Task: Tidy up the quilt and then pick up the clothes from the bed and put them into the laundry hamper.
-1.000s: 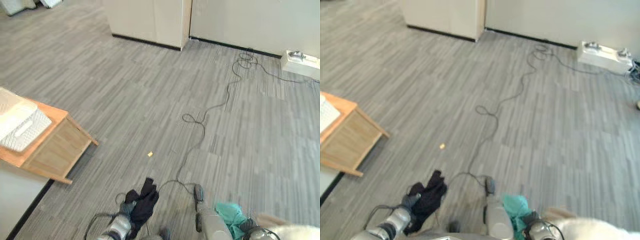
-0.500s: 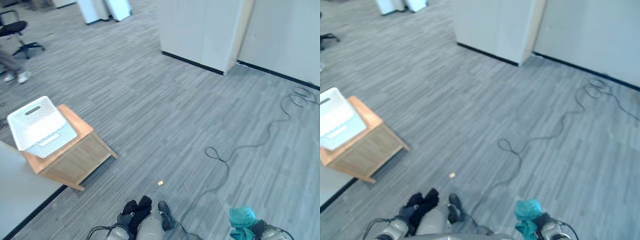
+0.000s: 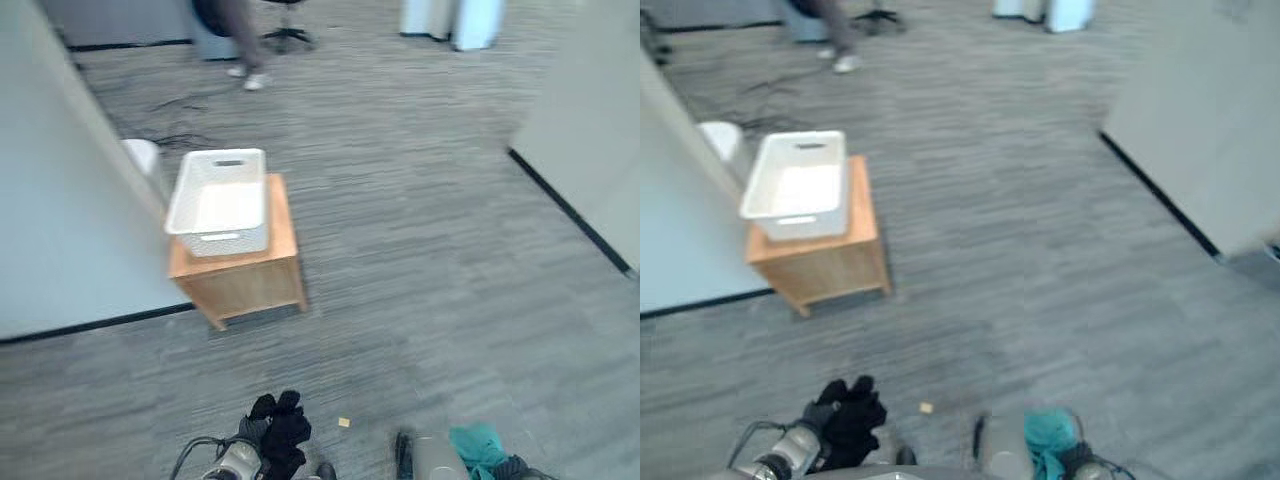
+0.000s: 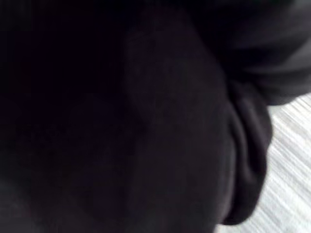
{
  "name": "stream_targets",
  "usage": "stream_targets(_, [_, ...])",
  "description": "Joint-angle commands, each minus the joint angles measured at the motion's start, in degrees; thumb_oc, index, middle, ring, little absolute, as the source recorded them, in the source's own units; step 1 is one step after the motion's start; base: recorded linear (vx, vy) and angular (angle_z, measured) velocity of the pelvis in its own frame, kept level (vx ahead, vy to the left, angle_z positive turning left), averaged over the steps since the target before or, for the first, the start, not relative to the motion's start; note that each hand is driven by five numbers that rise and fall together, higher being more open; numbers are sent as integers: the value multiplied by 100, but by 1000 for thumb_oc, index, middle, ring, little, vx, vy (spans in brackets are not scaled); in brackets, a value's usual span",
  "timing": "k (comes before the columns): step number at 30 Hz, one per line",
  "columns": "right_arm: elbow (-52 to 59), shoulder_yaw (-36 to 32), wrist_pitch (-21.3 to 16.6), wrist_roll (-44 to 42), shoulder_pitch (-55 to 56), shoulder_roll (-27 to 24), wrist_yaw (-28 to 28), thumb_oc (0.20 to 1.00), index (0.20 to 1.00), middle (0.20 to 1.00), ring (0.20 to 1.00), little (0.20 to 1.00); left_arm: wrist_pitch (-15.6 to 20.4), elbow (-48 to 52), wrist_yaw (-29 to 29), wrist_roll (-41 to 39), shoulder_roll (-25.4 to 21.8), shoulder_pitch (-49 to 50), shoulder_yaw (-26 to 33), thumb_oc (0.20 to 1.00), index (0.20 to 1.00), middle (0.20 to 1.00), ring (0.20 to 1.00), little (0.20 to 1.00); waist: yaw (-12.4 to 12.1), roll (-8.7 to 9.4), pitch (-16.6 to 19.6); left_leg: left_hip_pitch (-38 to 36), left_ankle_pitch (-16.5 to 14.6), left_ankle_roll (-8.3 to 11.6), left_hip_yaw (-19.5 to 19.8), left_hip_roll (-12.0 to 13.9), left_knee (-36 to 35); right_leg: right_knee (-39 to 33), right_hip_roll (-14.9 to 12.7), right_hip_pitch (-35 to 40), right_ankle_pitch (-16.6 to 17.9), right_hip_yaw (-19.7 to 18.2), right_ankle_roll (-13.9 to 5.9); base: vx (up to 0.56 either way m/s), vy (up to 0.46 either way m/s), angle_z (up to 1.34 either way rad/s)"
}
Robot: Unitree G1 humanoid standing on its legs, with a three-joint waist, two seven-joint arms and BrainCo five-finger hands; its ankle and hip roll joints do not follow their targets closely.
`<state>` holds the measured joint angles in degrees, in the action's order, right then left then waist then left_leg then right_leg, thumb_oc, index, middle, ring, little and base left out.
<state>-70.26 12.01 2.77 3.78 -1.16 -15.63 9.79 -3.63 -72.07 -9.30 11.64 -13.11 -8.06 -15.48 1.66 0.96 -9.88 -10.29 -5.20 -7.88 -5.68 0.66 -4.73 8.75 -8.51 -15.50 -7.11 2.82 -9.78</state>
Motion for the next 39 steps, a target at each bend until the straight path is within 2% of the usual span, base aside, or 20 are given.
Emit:
stream_targets(1, [-106,-86,65,-127,-176,-41,80,200,200,200,200,200,170,-89,-119,218,13,-160,-211,200,200,200,200,200,289,22,-259,-570,-513,937,-296,170,-27,-971,-28,383,801,-464,-271,860,-402,138])
stream_targets(5, [-134,1,79,37,-107,-79,-4,200,200,200,200,200,146,-326,-130,266,0,90,-131,200,200,200,200,200,432,-7,-210,-928,-778,1101,253,405,697,-490,120,313,802,-419,-222,610,-314,132])
stream_targets(7, [-128,53,49,14,-166,-94,-15,200,200,200,200,200,138,-338,-151,227,-7,152,-82,200,200,200,200,200,415,3,-200,-653,-425,1154,320,480,1336,-417,239,421,803,-522,-104,320,-276,77])
stream_targets(8, [-109,110,33,24,-216,-116,-38,200,200,200,200,200,127,-344,-164,145,-7,195,7,200,200,200,200,200,339,8,-244,-191,45,1219,284,644,2369,-414,295,592,735,-497,43,367,-471,38])
stream_targets(9, [10,258,39,80,-318,-215,20,200,200,200,200,200,89,-223,-240,-11,-81,245,54,200,200,200,200,200,137,125,-477,784,631,1102,201,875,4190,-488,289,1034,529,-210,414,456,-594,42])
stream_targets(10, [32,284,39,65,-382,-248,43,200,200,200,200,200,87,-160,-308,-104,-116,195,54,200,200,200,200,200,52,215,-586,1185,647,1037,39,991,4693,-525,278,1224,441,-127,536,316,-446,24])
stream_targets(14, [-33,392,41,185,-497,-320,39,200,200,200,200,200,147,-49,-323,-138,-82,150,23,200,200,200,200,200,-156,291,-619,1831,423,1042,-633,908,4147,-857,220,1853,231,130,590,462,-175,42])
stream_targets(15, [-31,404,5,223,-505,-353,43,200,200,200,200,200,188,-32,-306,-137,-38,184,31,200,200,200,200,200,-267,256,-537,2082,328,1029,-979,689,3143,-1046,250,2214,102,232,514,365,-18,62])
stream_targets(16, [-31,404,5,223,-504,-353,43,200,200,200,200,200,188,-32,-306,-137,-38,185,31,200,200,200,200,200,-266,264,-542,2065,334,1025,-983,676,3125,-1051,238,2226,101,234,510,541,-14,71])
stream_targets(19, [-126,382,-3,257,-507,-408,108,200,200,200,200,200,142,-37,-256,-162,51,405,130,200,200,200,200,200,-488,104,-354,2147,811,1193,-1369,438,1106,-995,513,2719,-386,493,438,624,-13,57])
stream_targets(20, [-126,383,-3,257,-507,-408,108,200,200,200,200,200,141,-36,-256,-162,51,407,130,200,200,200,200,200,-486,107,-357,2139,814,1192,-1369,432,1097,-991,508,2722,-392,496,437,770,-13,39])
stream_targets(22, [-99,293,-41,196,-491,-301,114,200,200,200,200,200,76,-209,-167,-139,5,586,236,200,200,200,200,200,-528,185,-271,1741,638,855,-1273,191,766,474,702,2560,-489,562,279,619,24,8])
stream_targets(25, [240,222,-67,143,-569,-76,-1,200,200,200,200,200,-79,-497,-142,247,-213,606,297,200,200,200,200,200,-256,139,-463,959,420,699,-1432,321,400,2841,411,1183,312,732,-320,380,4,-22])
stream_targets(30, [305,178,-77,110,-570,-67,61,200,200,200,200,200,13,-271,-193,161,-343,380,200,200,200,200,200,200,-144,20,-489,623,399,888,-1249,514,191,1787,-9,866,37,868,-39,388,-161,27])
stream_targets(31, [249,145,-64,98,-524,-80,65,200,200,200,200,200,76,-130,-258,140,-389,229,141,200,200,200,200,200,-102,6,-474,507,281,1029,-1029,584,212,727,-316,948,73,565,30,698,-658,69])
stream_targets(32, [151,112,-26,124,-473,-82,63,200,200,200,200,200,156,2,-331,156,-391,55,14,200,200,200,200,200,31,-1,-412,403,136,1201,-669,666,198,-415,-699,1001,499,-242,-65,816,-931,95])
stream_targets(33, [64,89,47,166,-369,-68,37,200,200,200,200,200,195,73,-381,157,-425,-14,-34,200,200,200,200,200,91,33,-380,278,69,1335,-436,826,198,-793,-916,803,864,-926,-226,560,-695,112])
stream_targets(35, [36,123,60,215,-355,-68,12,200,200,200,200,200,223,91,-409,107,-462,-15,-6,200,200,200,200,200,68,56,-382,179,43,1421,-391,981,165,-876,-1005,768,987,-901,-302,344,-547,145])
stream_targets(36, [10,118,51,266,-352,-82,-17,200,200,200,200,200,281,95,-436,36,-469,30,7,200,200,200,200,200,-27,168,-286,139,62,1535,-253,1064,159,-984,-1072,1030,849,-538,-431,380,-745,138])
stream_targets(39, [-56,176,31,370,-377,-98,-55,200,200,200,200,200,300,58,-456,-145,-444,157,172,200,200,200,200,200,-67,152,-237,246,357,1692,-161,1424,190,-839,-843,1105,736,-376,-409,217,-474,86])
